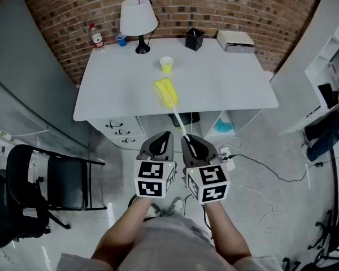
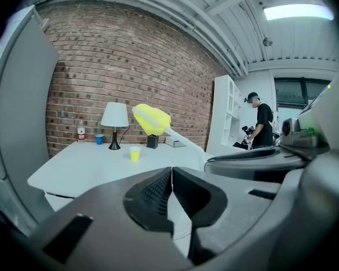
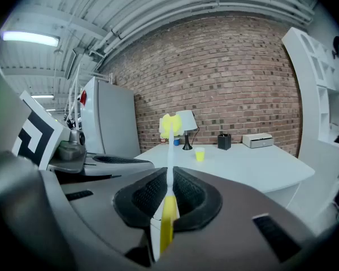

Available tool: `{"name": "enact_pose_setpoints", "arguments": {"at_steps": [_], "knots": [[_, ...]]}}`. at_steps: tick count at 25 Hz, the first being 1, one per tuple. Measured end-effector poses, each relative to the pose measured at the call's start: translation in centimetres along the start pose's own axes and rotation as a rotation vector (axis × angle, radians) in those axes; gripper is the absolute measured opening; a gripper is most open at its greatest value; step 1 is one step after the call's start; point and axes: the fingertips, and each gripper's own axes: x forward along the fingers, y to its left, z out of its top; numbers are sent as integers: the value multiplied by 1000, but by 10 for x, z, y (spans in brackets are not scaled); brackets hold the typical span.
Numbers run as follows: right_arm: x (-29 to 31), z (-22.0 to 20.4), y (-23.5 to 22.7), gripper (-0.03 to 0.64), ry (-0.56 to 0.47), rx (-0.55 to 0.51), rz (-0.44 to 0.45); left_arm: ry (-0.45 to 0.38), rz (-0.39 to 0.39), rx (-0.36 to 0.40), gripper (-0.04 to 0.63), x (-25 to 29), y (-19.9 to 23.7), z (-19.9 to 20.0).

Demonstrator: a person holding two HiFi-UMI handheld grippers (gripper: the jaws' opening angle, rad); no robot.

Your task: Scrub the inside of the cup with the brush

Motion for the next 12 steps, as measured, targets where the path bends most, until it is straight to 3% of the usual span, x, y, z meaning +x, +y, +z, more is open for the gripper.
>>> {"name": "enact_pose_setpoints", "arguments": {"at_steps": [12], "knots": [[-5, -8, -32, 29, -3, 32, 31, 12, 32, -1, 11, 19, -25, -6]]}}
